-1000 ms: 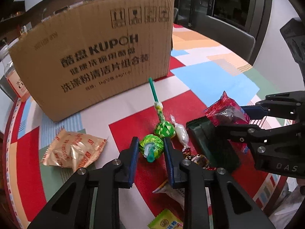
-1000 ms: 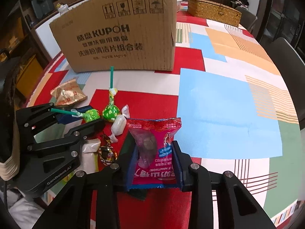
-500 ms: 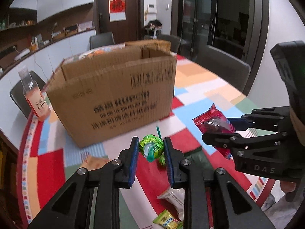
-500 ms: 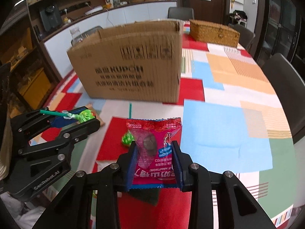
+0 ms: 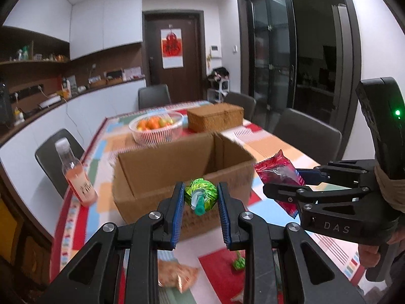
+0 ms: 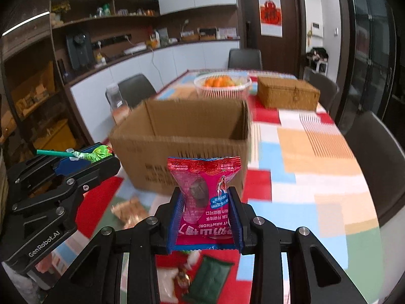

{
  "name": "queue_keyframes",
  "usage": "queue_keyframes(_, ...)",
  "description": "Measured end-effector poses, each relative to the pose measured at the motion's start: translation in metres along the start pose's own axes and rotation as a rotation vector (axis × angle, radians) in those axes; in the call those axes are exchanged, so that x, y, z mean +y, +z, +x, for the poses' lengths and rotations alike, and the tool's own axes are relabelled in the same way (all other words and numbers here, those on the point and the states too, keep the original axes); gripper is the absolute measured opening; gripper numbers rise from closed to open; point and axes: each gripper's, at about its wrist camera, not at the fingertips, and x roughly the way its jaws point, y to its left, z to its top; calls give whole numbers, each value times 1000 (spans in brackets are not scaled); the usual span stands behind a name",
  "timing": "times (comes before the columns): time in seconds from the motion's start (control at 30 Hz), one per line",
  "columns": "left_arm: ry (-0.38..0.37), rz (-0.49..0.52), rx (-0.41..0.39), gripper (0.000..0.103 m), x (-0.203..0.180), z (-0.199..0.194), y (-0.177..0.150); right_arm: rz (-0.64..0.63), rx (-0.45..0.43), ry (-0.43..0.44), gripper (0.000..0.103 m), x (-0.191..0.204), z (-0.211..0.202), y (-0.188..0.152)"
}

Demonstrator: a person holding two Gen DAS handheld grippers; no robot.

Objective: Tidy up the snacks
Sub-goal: 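Carry the lollipop and red bag into the box and open both tools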

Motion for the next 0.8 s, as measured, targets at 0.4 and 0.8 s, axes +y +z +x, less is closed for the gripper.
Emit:
queue_keyframes(0.4,76,4,-82,26,29,0,39,-8,-113,34,35,8,3,55)
queue_keyframes(0.8,76,-33,12,26,61,54,63,-10,-82,16,35,7,43,93)
